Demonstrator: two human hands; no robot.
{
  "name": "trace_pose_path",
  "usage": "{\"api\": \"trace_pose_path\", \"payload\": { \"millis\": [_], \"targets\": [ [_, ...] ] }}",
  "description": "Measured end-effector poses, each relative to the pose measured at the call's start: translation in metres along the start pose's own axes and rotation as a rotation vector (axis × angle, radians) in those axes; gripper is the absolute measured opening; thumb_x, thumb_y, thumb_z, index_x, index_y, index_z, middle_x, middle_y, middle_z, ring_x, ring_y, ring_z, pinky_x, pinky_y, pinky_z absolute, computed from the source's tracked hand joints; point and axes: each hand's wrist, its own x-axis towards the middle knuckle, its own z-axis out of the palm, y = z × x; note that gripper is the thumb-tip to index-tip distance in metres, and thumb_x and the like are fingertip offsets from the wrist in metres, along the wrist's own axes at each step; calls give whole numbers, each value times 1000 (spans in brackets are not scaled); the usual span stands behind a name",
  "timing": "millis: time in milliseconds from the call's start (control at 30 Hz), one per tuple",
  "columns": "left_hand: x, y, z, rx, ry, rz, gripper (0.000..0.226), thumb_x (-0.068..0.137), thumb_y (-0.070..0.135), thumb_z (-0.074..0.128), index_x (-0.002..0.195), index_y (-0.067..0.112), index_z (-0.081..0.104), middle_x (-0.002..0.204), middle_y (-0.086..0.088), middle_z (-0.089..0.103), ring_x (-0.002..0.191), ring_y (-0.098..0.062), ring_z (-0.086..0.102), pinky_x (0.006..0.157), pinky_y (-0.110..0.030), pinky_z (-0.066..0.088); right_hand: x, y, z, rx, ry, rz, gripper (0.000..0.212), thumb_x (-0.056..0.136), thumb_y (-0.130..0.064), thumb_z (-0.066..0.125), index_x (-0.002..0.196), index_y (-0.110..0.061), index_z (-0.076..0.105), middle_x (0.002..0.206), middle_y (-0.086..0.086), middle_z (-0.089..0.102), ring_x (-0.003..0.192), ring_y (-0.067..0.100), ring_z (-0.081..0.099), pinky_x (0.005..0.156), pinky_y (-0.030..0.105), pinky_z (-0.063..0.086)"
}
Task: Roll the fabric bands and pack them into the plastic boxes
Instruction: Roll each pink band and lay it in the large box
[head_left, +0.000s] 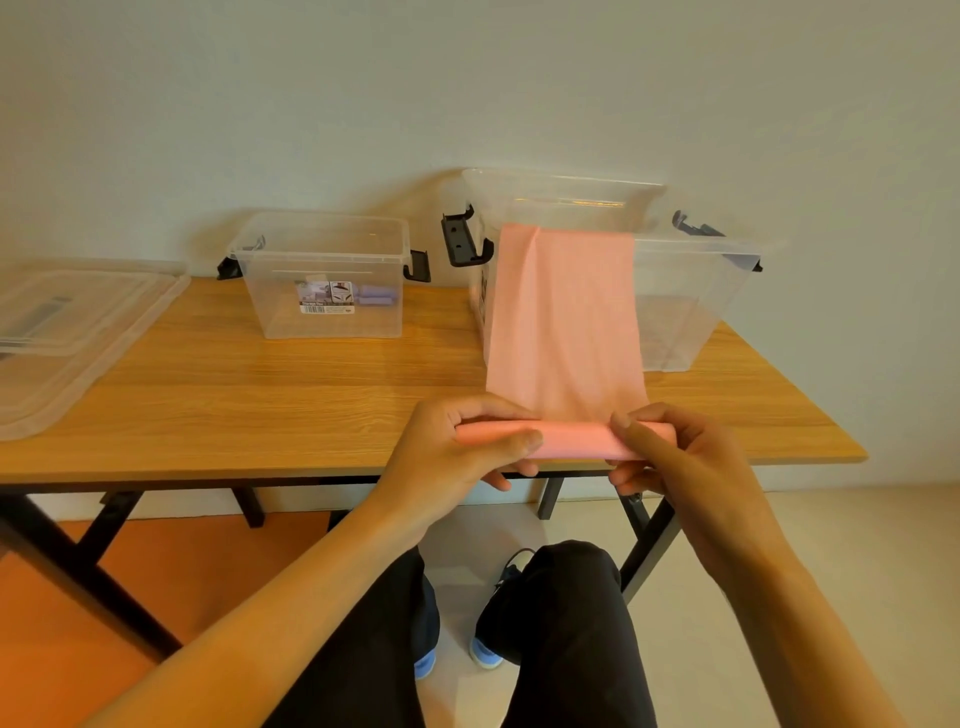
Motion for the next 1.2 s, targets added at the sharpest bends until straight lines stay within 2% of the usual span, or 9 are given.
{"api": "trace_pose_path", "payload": {
  "millis": [167, 267, 367, 533, 733, 833, 933, 1100, 1200],
  "targets": [
    [1, 1, 1, -4, 26, -52, 11, 89, 12, 73, 99, 10, 77, 90, -7, 77, 73, -25, 75, 52, -19, 52, -1, 2, -1, -1, -48, -22, 26, 79, -20, 77, 103, -11, 75, 100, 7, 74, 83, 23, 73, 63, 30, 62],
    [0, 1, 0, -3, -4, -62, 17, 88, 15, 75, 104, 11, 75, 92, -7, 78, 76, -26, 76, 53, -19, 54, 0, 3, -1, 1, -30, -8, 24, 79, -22, 75, 93, -2, 74, 90, 13, 73, 75, 25, 72, 59, 25, 59],
    [0, 2, -2, 31, -25, -35, 23, 86, 9, 76, 109, 10, 74, 93, -7, 78, 77, -24, 76, 55, -20, 55, 1, 3, 0, 5, 5, 1, 29, 84, -26, 71, 97, 0, 72, 85, 14, 72, 65, 24, 72, 58, 25, 60],
    [1, 1, -2, 33, -22, -37, 15, 93, 15, 69, 106, 8, 72, 87, -9, 78, 71, -21, 74, 54, -19, 53, -3, -1, -4, 38, -68, -9, 34, 79, -19, 75, 112, -9, 70, 94, 14, 75, 78, 29, 75, 65, 30, 62],
    [2, 0, -4, 61, -52, -22, 24, 90, 15, 73, 114, 14, 70, 98, -5, 78, 80, -25, 76, 56, -23, 55, -2, 0, -5, 1, -24, -21, 29, 84, -23, 72, 99, 1, 69, 74, 18, 72, 60, 24, 68, 58, 28, 59],
    [2, -1, -4, 51, -59, -23, 18, 93, 14, 69, 111, 11, 70, 93, -8, 78, 77, -22, 74, 56, -21, 54, -2, -2, -6, -17, -34, -22, 31, 81, -26, 73, 105, -6, 71, 83, 14, 75, 68, 26, 72, 59, 30, 60],
    [2, -1, -3, 21, -55, -44, 17, 95, 16, 66, 110, 10, 70, 90, -10, 78, 75, -22, 74, 56, -20, 54, -2, -3, -8, 19, -49, -18, 34, 77, -17, 76, 110, -9, 71, 95, 13, 75, 78, 29, 75, 61, 29, 62],
    [6, -1, -4, 32, -42, 1, 26, 88, 10, 74, 114, 13, 72, 102, -4, 77, 84, -26, 76, 56, -22, 56, 1, -1, -7, 58, -4, 29, 35, 81, -25, 72, 106, 1, 69, 78, 17, 73, 62, 23, 69, 58, 25, 60],
    [10, -2, -4, 51, -16, -6, 20, 89, 9, 73, 109, 10, 74, 97, -5, 77, 80, -25, 76, 55, -21, 55, 2, -1, -7, 52, -12, 28, 35, 80, -22, 75, 111, -5, 71, 89, 16, 75, 73, 26, 73, 61, 28, 62]
  ]
}}
